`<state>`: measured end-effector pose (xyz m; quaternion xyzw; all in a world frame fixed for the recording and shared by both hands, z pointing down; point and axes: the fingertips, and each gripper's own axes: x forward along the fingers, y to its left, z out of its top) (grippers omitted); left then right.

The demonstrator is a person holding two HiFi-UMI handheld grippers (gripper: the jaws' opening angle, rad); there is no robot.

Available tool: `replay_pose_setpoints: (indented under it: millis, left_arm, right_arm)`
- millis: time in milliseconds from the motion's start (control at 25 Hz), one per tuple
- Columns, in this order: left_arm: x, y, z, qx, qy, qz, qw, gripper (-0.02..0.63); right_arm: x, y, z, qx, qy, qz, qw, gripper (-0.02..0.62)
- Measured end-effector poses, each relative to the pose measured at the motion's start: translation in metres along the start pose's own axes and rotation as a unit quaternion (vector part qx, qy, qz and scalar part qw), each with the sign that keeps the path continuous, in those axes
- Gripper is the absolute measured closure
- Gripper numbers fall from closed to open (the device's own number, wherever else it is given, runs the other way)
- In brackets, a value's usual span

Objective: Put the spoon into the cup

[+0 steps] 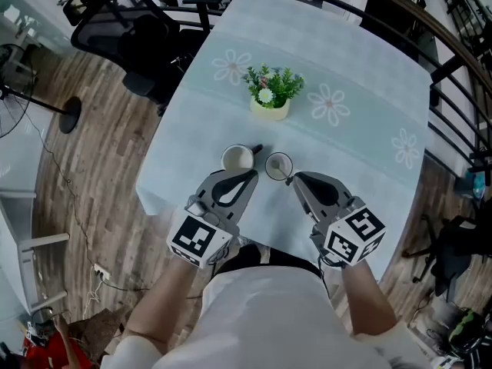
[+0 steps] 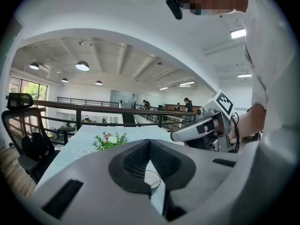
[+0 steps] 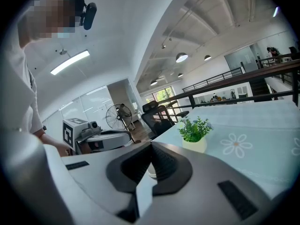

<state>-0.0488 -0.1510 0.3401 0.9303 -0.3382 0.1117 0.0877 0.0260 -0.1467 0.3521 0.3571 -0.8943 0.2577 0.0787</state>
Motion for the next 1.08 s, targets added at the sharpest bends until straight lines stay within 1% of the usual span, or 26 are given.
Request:
replay_pose_setpoints:
  millis: [1080]
  left_arm:
    - [0.000, -0.001, -0.005, 0.001, 0.004, 0.008, 1.0000, 0.584]
  right_arm:
    - [-0.002, -0.001, -0.012, -0.003, 0.014, 0.001, 1.000, 0.574]
